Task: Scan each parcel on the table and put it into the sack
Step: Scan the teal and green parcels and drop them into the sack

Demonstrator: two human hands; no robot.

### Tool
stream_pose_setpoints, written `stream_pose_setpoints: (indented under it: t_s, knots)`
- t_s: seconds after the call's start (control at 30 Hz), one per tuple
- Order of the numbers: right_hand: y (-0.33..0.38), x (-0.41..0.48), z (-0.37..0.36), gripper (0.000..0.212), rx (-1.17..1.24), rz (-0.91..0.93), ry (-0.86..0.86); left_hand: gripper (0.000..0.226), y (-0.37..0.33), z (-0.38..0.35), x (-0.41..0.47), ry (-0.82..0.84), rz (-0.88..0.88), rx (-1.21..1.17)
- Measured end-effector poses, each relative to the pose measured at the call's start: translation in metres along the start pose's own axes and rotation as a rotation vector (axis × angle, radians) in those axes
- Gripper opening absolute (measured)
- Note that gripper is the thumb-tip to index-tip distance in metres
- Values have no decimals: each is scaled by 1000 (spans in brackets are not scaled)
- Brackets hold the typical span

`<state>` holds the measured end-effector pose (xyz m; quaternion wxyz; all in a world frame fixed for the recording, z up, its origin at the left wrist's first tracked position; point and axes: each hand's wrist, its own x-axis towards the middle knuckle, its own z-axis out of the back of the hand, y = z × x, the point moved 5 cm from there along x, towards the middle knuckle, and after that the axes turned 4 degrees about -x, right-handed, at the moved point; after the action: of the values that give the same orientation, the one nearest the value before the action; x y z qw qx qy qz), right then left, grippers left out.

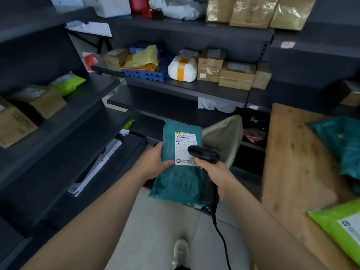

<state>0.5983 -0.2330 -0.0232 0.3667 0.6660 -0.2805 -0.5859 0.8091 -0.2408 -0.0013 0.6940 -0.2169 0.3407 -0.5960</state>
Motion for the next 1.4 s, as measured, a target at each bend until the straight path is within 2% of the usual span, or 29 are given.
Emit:
stream_pose_setpoints:
  t_s: [0.17,0.37,0.6,0.77,0.83,0.93,0.97,1.1,1.2,1.33,1.4]
  knots:
    - [-3,84,7,34,37,-73,-122,57,24,-24,90,78,-30,-53]
    - [-16,164,23,24,128,-173,-245,50,52,-69,188,265,14,-156]
    - [-49,232,47,32,233,-312,-390,50,80,-136,274,495,84,-292]
    - [-77,280,57,39,251,-366,-480,49,105,-180,323,589,139,-227]
    - [-88,301,59,40,238,-374,-499,52,122,-193,341,583,146,-148]
    - [-107,330,58,43,224,-399,-501,54,150,-203,361,503,152,148]
    - [-114,337,58,39,219,-408,-500,53,159,-208,365,499,173,171]
    - [-137,356,64,26,222,-418,-502,47,183,-240,374,608,258,-137]
    - [-151,363,66,35,217,-433,-499,37,195,-256,374,638,273,-227]
    - [-162,375,64,39,190,-436,-528,28,205,-248,379,379,340,-399]
    - [-165,385,62,41,190,-426,-539,23,203,-234,382,321,272,-406]
